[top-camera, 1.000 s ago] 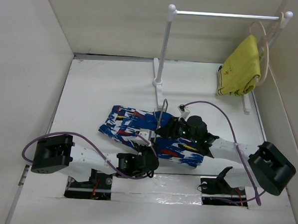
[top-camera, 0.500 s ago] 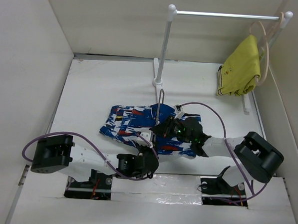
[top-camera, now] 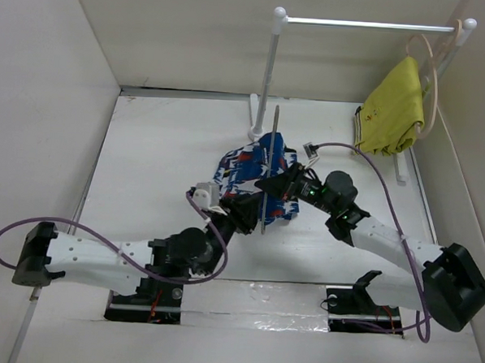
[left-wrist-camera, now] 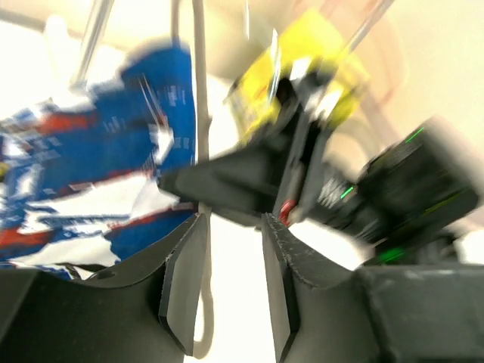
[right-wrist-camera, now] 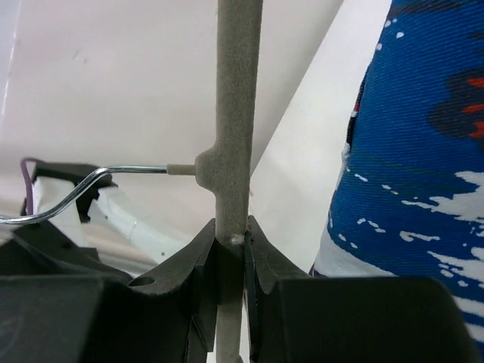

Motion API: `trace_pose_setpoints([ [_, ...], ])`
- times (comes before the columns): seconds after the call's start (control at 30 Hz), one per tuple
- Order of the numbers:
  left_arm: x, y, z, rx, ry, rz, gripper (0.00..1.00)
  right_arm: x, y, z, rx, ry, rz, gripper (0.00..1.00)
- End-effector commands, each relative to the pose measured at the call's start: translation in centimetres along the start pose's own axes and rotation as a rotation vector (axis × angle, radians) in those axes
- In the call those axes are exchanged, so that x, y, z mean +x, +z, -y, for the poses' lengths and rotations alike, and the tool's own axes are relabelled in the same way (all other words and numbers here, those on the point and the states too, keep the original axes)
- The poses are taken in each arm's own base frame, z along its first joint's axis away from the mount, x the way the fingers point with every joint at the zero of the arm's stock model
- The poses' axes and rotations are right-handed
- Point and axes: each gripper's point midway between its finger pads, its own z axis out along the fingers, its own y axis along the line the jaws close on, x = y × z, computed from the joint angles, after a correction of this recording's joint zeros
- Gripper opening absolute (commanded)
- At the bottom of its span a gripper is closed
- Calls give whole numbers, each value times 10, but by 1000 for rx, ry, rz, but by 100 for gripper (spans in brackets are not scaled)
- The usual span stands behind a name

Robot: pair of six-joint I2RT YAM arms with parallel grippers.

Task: Place the trousers on the hanger
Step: Place the hanger at the clothesline.

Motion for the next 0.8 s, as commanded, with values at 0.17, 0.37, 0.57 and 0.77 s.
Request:
trace_pose_setpoints([
  [0.17,-96,-18,-4,43,-156,174,35,-105,-28,-67,-106,-198,182,0],
  [0.37,-93,-21,-18,12,-163,176,35,-175,-41,-64,-103,-189,264,0],
  [0.57,-79,-20,-20,10,-167,132,37,-249,-32,-84,-121,-216,394,0],
  [0.77,-60,-22,-25,12,-170,82,38,-314,-18,-104,-121,-233,497,0],
])
